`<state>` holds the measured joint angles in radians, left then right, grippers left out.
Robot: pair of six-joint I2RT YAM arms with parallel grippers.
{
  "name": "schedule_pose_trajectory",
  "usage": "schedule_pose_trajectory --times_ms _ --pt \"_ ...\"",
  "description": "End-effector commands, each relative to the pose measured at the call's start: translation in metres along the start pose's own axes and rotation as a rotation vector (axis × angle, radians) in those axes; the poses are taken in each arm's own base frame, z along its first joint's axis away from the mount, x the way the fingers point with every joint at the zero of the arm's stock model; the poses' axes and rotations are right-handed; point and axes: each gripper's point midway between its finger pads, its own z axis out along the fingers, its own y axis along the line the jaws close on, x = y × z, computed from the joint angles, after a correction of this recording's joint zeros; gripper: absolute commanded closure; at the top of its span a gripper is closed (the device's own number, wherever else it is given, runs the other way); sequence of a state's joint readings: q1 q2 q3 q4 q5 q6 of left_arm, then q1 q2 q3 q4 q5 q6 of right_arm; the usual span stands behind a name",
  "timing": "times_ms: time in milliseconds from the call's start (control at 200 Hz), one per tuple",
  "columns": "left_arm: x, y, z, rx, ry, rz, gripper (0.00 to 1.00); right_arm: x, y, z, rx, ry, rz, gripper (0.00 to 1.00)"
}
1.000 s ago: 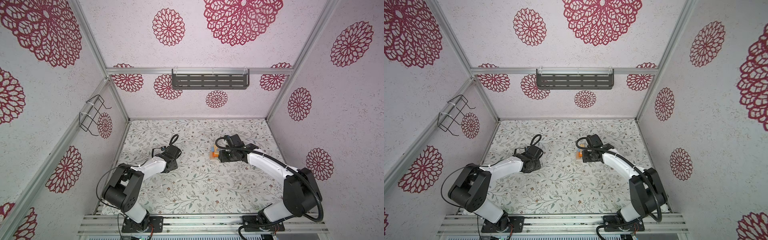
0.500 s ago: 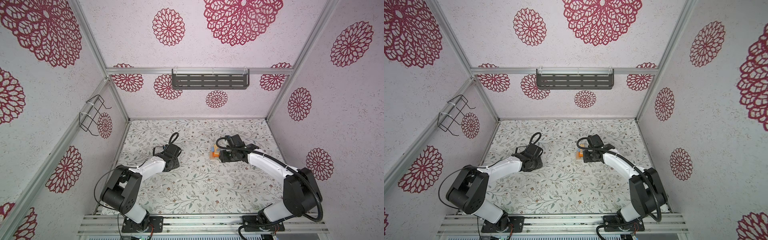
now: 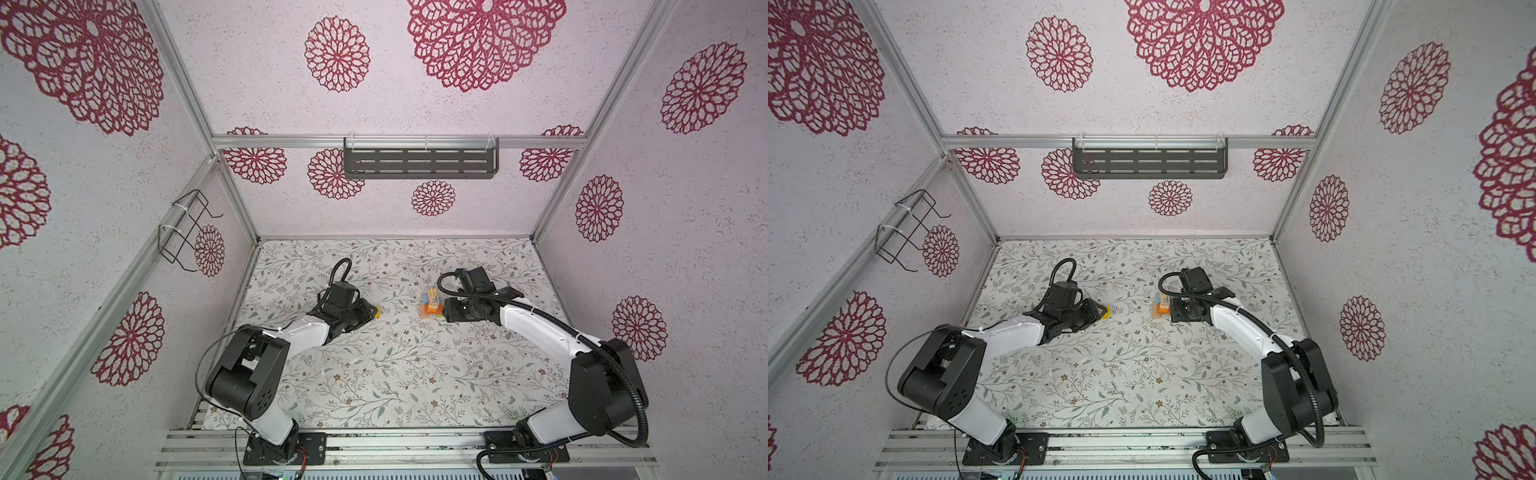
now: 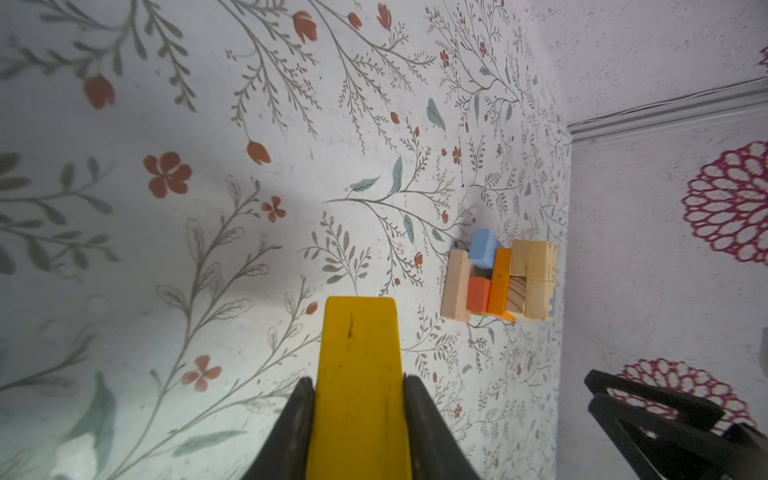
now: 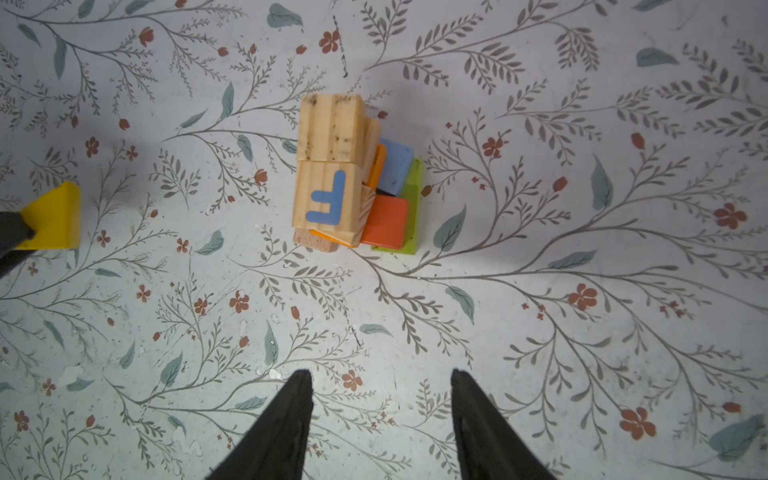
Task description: Build the wood block tower
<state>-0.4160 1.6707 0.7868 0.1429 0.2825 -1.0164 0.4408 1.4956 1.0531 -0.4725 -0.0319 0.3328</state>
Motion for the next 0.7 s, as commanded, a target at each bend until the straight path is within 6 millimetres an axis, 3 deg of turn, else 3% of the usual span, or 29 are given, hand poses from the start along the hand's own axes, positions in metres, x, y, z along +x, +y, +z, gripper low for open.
schedule_pose_trajectory --times_ms 0,690 --pt "0.0 -0.02 0.007 0.142 0.031 -0.102 0.82 -0.011 0.0 -0.016 -0.015 -0.048 0.0 0.43" --pt "-0.003 -0.005 0.043 0.219 0.11 -0.453 0.79 -0.014 -0.006 -0.011 0.004 -0.051 0.025 0.43"
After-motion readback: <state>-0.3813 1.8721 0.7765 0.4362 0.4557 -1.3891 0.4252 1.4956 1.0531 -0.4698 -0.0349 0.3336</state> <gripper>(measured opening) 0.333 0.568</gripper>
